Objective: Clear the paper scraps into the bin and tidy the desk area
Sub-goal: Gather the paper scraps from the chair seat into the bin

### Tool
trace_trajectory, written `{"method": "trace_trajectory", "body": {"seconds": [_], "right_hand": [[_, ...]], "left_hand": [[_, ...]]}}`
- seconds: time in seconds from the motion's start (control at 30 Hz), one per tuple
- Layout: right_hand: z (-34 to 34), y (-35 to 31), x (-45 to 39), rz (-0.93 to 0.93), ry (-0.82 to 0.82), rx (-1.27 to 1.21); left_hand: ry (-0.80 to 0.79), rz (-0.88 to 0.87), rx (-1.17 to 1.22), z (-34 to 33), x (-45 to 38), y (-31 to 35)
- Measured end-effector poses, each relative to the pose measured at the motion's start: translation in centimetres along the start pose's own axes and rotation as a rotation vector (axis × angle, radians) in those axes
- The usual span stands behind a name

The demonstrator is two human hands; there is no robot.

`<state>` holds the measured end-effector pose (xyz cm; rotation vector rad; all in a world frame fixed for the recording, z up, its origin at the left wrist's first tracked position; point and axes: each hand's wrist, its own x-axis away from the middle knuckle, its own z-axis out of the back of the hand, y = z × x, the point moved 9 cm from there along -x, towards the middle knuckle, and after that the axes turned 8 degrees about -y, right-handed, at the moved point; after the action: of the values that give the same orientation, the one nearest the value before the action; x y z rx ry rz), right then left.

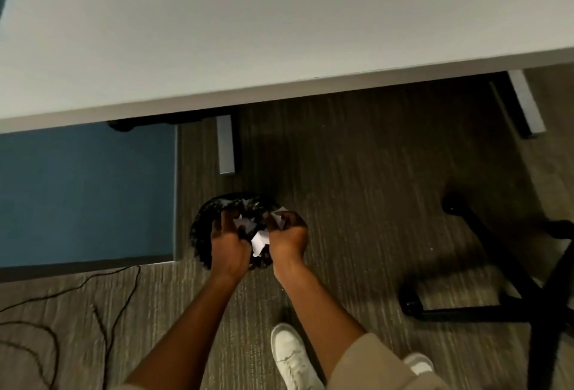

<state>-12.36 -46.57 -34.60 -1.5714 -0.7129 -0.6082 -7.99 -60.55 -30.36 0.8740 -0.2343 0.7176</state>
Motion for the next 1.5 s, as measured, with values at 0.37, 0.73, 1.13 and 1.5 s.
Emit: {"method": "trace_trajectory", "body": {"seconds": [0.37, 0.73, 1.13, 1.5], "right_hand": [[-8.4, 6.1, -1.3, -0.314, -0.132, 0.253], [-8.7, 7.2, -0.4, -0.470, -0.194, -0.067], [2.4, 3.6, -1.4, -0.303, 0.031, -0.125], [22.8, -10.7, 4.1, 0.281, 0.119, 0.250]], "left_hand": [[0.040, 0.145, 0.120, 2.8, -1.8, -7.0], [-0.005, 0.267, 0.117, 1.9, -2.7, -9.1], [-0.095, 0.200, 0.053, -0.2, -0.6, -3.7], [-0.156, -0.161, 0.128, -8.3, 4.5, 13.7]]}}
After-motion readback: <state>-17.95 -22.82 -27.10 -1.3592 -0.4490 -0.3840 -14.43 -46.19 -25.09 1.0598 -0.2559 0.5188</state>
